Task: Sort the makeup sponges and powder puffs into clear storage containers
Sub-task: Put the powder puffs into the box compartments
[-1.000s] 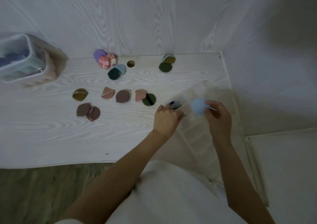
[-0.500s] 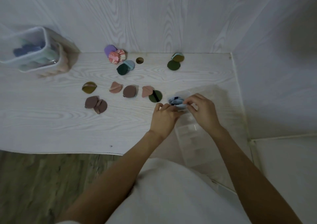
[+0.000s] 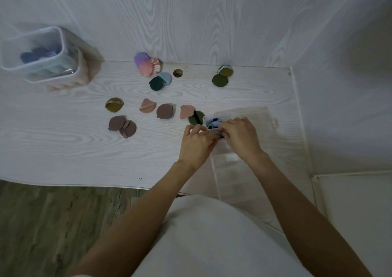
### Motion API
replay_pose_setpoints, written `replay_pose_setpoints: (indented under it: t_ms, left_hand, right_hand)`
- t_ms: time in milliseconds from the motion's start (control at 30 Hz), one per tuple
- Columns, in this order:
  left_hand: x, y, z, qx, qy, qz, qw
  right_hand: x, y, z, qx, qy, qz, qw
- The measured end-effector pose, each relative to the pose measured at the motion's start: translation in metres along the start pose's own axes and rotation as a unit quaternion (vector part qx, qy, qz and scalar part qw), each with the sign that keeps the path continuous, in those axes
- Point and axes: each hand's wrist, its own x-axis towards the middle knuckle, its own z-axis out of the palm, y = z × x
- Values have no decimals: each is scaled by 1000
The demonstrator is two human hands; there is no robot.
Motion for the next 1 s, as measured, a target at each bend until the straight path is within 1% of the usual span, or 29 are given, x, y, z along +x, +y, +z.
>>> replay_pose_setpoints:
  t_ms: [133, 167, 267, 300, 367, 467, 533, 567, 633, 667, 767, 833, 867, 933, 1000]
  left_hand:
    - [-4, -13, -5, -91, -15, -3, 996]
    - [-5, -20, -8, -122, -14, -16, 992]
    - [-5, -46, -23, -190, 17, -103, 976]
    - [-3, -57, -26, -200, 24, -130, 971]
    - [4, -79, -31, -206, 11, -171, 964]
    - [23, -111, -30, -206, -28, -209, 956]
    - [37, -128, -27, -212, -37, -223, 951]
    - [44, -135, -24, -205, -35, -227, 952]
    - [60, -151, -16, -151, -38, -230, 961]
    - [71, -160, -13, -127, -44, -231, 964]
    - [101, -182, -4, -84, -71, -201, 973]
    - [115, -190, 3, -29, -102, -181, 978]
    - [119, -193, 5, 2, -116, -185, 976]
    - [124, -196, 10, 48, -141, -203, 968]
    - [123, -193, 12, 63, -138, -193, 969]
  right_hand:
    - [-5, 1, 3, -4, -9, -14, 1000]
    - [-7, 3, 4, -1, -8, -14, 1000]
    - [-11, 9, 5, 17, -13, -6, 1000]
    - [-12, 10, 5, 22, -11, -4, 1000]
    - [-10, 10, 5, 26, 0, 5, 1000]
    - [-2, 11, 4, 43, 15, 33, 998]
    - [6, 13, 3, 54, 21, 46, 997]
    - [9, 14, 2, 57, 33, 47, 997]
    - [17, 18, 5, 69, 57, 63, 994]
    - [22, 20, 7, 70, 47, 80, 993]
    - [30, 24, 16, 59, -32, 87, 994]
    - [31, 22, 18, 64, -87, 111, 988]
    - [31, 20, 19, 67, -97, 120, 986]
    - [32, 18, 20, 84, -77, 134, 984]
    - [31, 17, 21, 101, -52, 144, 983]
